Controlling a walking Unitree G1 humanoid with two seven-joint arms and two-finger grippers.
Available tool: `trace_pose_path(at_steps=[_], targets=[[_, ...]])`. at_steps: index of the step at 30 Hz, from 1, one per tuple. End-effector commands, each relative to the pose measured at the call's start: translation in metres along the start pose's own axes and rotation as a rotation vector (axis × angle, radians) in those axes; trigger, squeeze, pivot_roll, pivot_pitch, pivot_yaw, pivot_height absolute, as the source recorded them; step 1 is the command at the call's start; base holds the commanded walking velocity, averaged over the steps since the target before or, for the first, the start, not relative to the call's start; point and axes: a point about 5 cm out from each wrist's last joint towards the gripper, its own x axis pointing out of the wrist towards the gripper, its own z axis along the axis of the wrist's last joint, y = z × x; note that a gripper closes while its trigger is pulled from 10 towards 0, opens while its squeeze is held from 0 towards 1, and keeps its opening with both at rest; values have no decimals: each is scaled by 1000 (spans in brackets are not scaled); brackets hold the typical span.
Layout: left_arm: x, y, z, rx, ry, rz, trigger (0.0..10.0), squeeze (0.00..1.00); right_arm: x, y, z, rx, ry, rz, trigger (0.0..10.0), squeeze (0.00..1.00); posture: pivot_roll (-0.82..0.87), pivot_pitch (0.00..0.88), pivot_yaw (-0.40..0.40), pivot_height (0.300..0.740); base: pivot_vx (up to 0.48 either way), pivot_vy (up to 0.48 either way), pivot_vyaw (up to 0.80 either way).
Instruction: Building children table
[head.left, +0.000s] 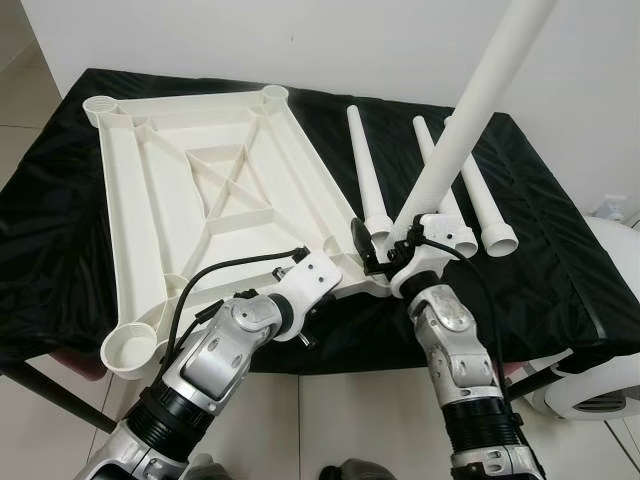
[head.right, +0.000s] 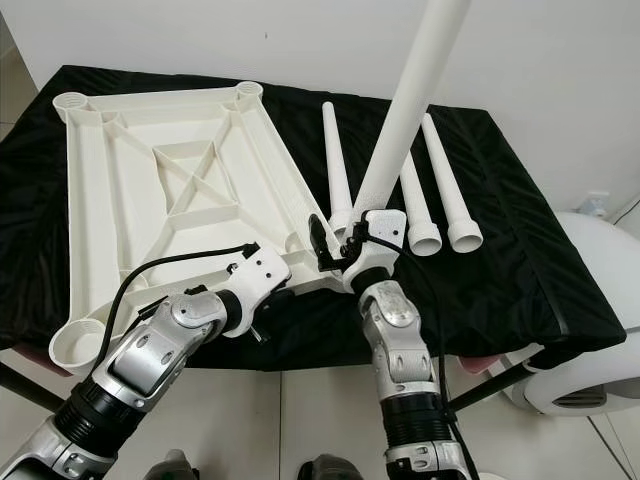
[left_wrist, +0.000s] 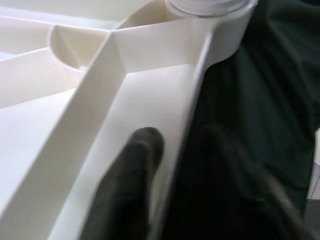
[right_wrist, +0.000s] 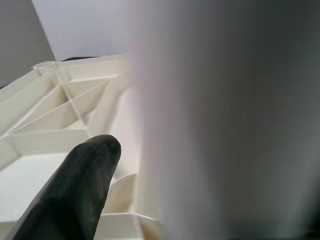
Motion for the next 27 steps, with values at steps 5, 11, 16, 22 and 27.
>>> trace_pose_path(at_steps=[5,11,16,22,27], targets=[[4,-14,-1,4,7,-105,10000,86,-6,-16,1,-9,8,22,10000,0,-10,1,-92,740,0,0,0],[4,-10,-1,-10,10,-93,10000,0,-9,-30,4,-34,11,65,10000,0,-16,9,-84,740,0,0,0],[4,-7,-1,-21,8,-76,0,0,-12,-33,2,-43,20,127,10000,0,-17,13,-78,740,0,0,0],[3,-5,-1,-19,12,-65,0,0,-17,-35,-2,-52,44,183,10000,0,-16,15,-73,740,0,0,0],[4,-4,-4,-16,35,-62,10000,0,-21,-44,-6,-57,73,227,10000,0,-17,19,-71,740,0,0,0]])
